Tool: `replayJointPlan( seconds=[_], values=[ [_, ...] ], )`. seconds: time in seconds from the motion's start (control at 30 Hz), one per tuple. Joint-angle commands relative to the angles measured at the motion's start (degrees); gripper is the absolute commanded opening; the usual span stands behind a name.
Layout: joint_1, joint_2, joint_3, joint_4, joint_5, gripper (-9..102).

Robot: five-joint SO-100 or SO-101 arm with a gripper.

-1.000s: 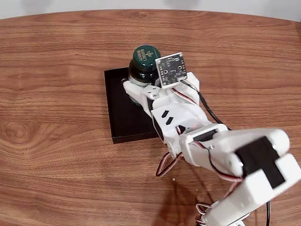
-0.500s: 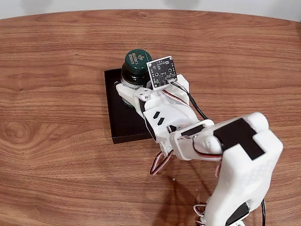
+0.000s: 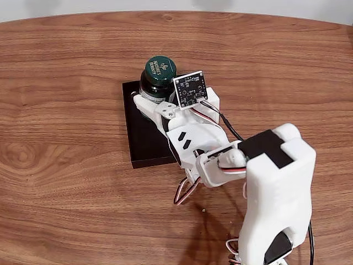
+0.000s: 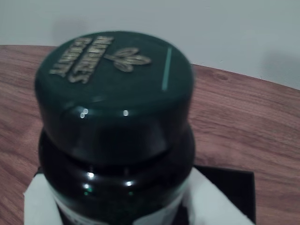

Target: Pick up the pill bottle and place it in the black box.

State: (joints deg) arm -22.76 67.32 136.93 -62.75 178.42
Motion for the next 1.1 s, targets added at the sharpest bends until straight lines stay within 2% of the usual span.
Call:
replayJointPlan(
  seconds=[0.0,0.53,0.83,1.07],
  values=[
    [-0.1,0.5,-2.6,-1.4,0.6,32],
    [1.1,2.5,1.1,-3.0,0.8,40],
    [4.8,13.2,6.7,3.6,0.3,40],
    [7.6,25.8,12.5,12.0,0.7,38]
  ],
)
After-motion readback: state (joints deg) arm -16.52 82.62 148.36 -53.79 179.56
